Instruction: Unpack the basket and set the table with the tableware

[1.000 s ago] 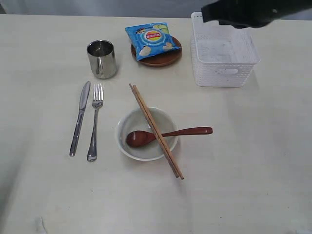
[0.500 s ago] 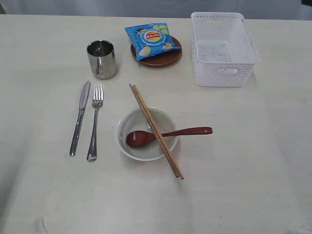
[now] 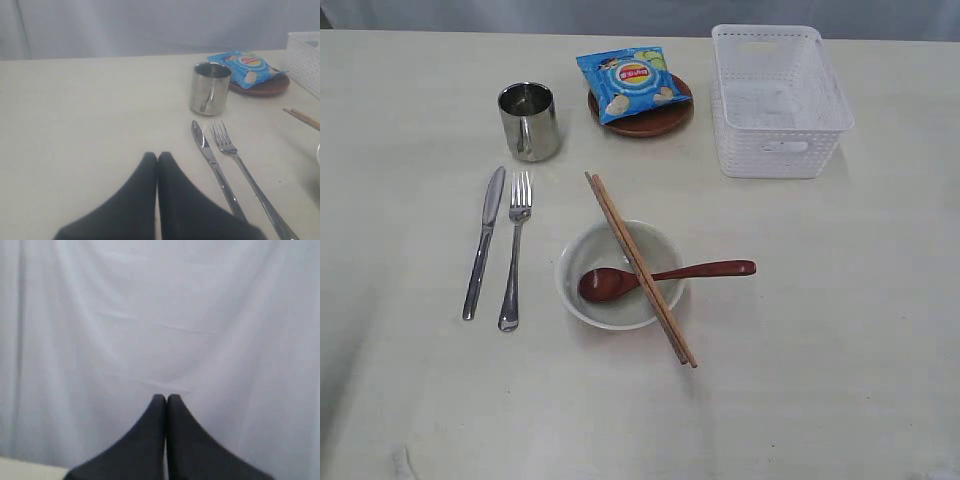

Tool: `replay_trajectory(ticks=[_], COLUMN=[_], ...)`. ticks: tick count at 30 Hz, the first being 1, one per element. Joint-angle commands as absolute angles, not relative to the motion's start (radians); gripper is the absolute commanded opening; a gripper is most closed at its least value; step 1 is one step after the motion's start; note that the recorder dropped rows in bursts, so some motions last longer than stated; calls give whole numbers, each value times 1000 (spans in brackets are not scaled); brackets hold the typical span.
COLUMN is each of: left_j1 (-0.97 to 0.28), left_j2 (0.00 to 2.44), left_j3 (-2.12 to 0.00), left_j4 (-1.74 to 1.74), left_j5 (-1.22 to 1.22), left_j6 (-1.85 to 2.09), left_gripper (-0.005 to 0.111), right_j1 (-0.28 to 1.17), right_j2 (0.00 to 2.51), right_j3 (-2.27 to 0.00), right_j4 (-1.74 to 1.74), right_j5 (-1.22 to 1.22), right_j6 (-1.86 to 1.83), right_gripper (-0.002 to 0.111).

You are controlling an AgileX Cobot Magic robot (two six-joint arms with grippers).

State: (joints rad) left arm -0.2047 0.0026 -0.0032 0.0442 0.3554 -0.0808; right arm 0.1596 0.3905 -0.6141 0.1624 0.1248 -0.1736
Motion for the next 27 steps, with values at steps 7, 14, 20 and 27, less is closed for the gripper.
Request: replay_trajectory(ticks=[7, 14, 20, 27], left_j1=[-210, -210, -210, -210], left_j2=[0, 0, 0, 0], left_j3=[0, 0, 0, 0], left_j4=[52, 52, 52, 52], left_j5=[345, 345, 345, 345], left_j6=[-85, -85, -85, -85], left_gripper=[0, 0, 0, 0], right_j1=[29, 29, 29, 56], right_j2=[118, 0, 0, 0], right_j3=[-181, -113, -47, 0], right_j4=[154, 116, 114, 129], right_j5=[50, 237, 237, 244], right_j6=[-95, -105, -102, -100], right_gripper=[0, 0, 0, 0])
